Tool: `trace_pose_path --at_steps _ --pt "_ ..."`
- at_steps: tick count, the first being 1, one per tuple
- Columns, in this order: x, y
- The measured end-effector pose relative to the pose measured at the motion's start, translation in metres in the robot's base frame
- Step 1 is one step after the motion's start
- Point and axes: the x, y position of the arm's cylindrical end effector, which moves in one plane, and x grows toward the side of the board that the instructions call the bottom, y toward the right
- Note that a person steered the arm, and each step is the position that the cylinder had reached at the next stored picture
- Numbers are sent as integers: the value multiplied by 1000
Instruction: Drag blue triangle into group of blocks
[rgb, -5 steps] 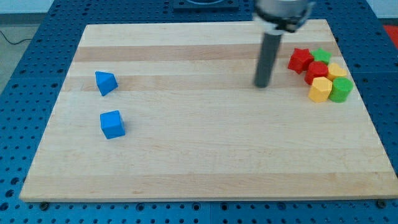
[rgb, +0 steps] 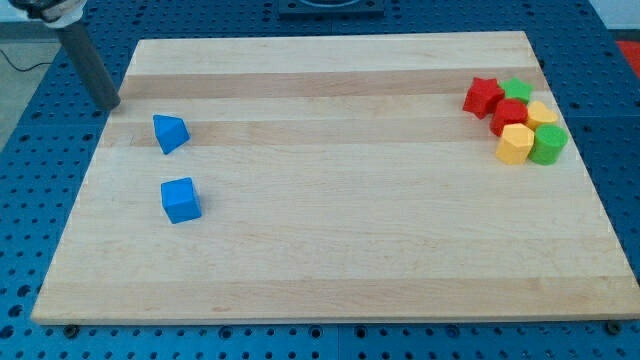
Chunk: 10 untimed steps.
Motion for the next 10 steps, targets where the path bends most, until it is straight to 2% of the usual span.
trace_pose_path --at_steps 1,2,3,4,5,6,7,8,9,10 --pt "51 27" --pt "66 74" --pt "66 160" --pt "68 212" --pt "87 154" --pt "81 59" --pt "41 41" --pt "43 124" --pt "45 241" --pt "44 295"
